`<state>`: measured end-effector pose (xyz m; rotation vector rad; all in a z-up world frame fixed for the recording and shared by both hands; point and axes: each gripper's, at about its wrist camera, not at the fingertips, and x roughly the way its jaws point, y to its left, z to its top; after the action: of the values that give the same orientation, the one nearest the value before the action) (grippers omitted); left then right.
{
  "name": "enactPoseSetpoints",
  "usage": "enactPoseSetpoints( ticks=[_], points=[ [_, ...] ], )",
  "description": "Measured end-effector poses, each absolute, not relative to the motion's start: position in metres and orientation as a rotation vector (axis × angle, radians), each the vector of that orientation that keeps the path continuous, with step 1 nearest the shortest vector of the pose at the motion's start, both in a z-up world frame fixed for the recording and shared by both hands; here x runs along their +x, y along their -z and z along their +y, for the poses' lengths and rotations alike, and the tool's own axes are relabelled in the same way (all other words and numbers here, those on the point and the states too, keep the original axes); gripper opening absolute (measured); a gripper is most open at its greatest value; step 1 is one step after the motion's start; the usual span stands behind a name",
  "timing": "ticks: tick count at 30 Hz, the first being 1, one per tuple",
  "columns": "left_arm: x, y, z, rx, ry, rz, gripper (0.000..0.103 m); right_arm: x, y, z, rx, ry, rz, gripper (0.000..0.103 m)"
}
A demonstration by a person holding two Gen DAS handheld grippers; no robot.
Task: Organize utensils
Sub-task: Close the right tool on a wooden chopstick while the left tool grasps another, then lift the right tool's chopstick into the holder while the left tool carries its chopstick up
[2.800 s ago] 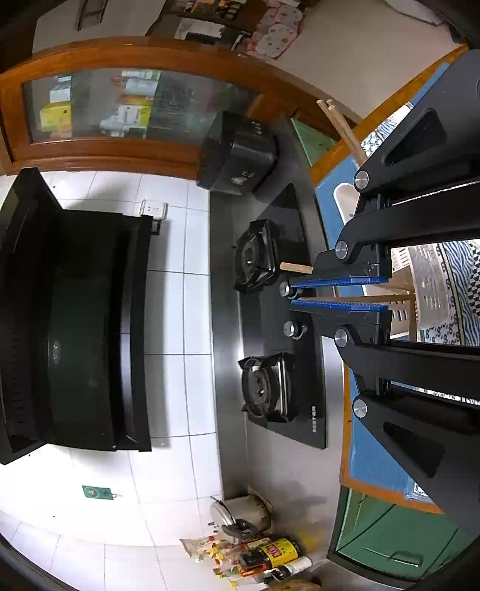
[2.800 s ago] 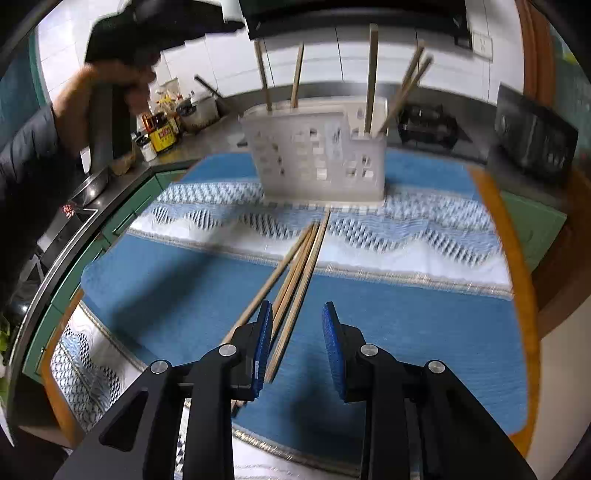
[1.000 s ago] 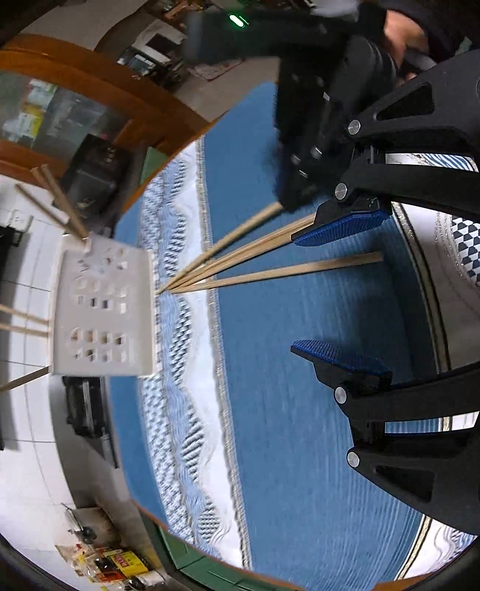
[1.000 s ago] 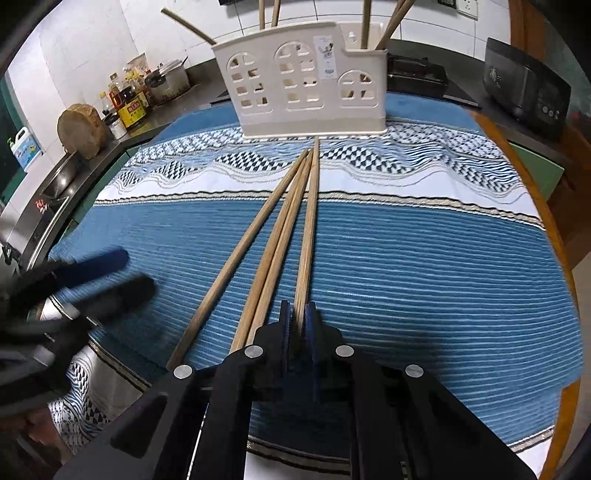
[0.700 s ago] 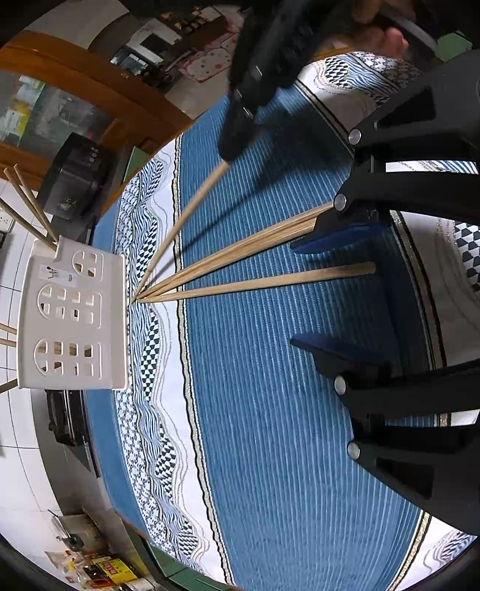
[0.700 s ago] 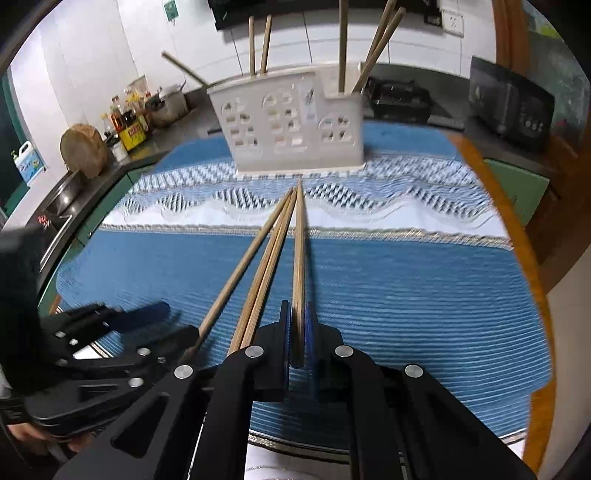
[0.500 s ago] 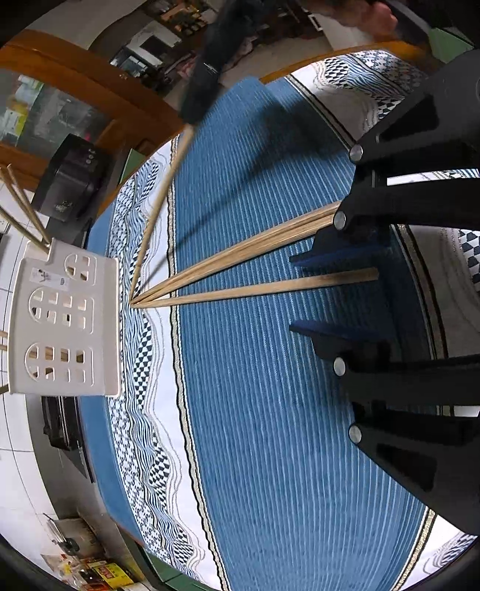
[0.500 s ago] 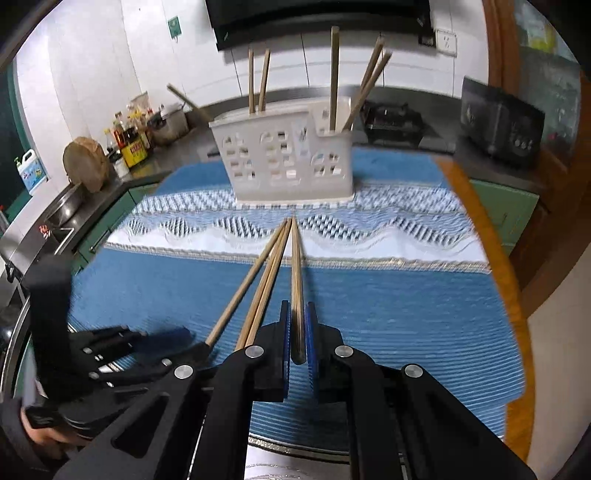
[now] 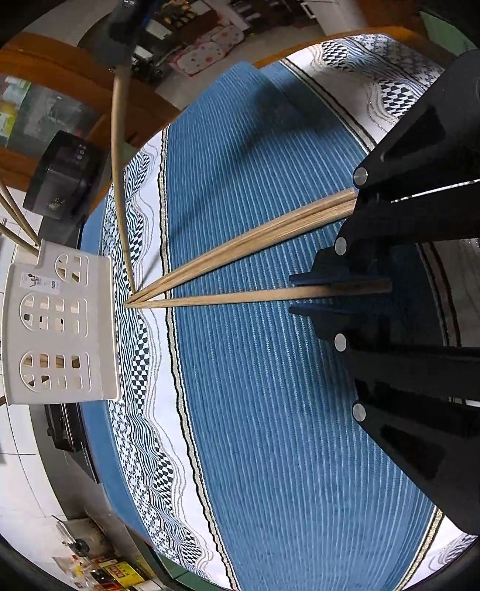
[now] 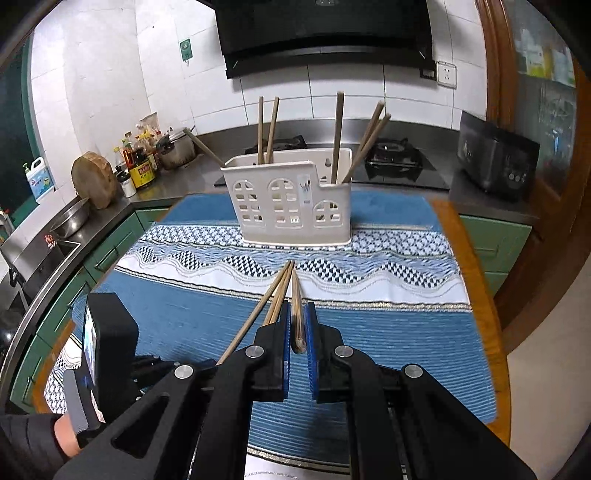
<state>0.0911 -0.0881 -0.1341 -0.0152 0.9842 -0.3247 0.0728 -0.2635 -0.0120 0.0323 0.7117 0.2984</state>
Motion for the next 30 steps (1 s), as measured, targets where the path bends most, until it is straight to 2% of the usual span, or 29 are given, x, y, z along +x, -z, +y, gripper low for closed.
enactPoseSetpoints(
  ticks=[3, 17, 30],
  points=[
    [0.092, 0.132, -0.085, -0.033, 0.332, 0.99, 0.006, 0.073, 0.002, -0.266, 0.031, -0.304, 0.692, 0.007],
    [0.087, 0.123, -0.072, -0.066, 0.363, 0.981, 0.006, 0.086, -0.051, -0.272, -0.027, -0.359, 0.619, 0.007],
    [0.089, 0.138, -0.073, -0.095, 0.336, 1.021, 0.01, 0.085, -0.055, -0.266, -0.05, -0.369, 0.61, 0.007]
  ],
)
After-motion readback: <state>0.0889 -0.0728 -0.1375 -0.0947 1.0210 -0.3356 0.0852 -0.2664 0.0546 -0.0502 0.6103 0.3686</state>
